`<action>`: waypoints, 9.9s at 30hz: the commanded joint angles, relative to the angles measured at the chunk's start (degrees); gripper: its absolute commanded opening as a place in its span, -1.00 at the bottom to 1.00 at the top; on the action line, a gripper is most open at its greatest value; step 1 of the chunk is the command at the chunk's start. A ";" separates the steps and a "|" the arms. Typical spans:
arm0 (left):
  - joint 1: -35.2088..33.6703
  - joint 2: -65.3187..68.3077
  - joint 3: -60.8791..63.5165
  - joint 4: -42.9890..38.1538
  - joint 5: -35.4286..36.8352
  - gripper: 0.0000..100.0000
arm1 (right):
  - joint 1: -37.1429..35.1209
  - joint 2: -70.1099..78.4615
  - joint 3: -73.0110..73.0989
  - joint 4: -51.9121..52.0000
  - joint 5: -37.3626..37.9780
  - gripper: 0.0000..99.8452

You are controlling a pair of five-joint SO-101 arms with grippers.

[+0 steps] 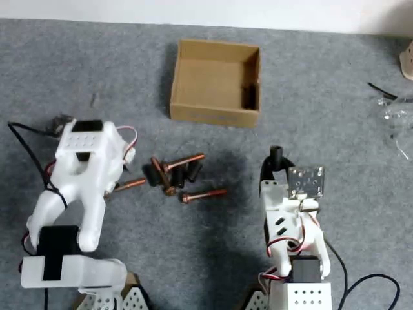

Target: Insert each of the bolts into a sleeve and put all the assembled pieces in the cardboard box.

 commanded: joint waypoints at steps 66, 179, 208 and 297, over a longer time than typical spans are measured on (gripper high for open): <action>-2.51 -26.42 -46.55 35.96 -23.12 -0.99 | 0.66 -1.27 4.62 -2.24 -0.53 -0.99; 33.98 -100.53 46.11 -26.29 -26.73 -0.99 | -33.71 -1.27 5.14 -3.38 5.98 -0.99; 33.71 -100.44 53.58 -34.20 -26.64 -0.99 | -33.89 -1.36 5.14 -3.38 5.98 -0.99; 39.16 -100.44 61.76 -35.08 -26.02 -0.99 | -30.55 -1.36 5.14 -3.30 5.89 -0.99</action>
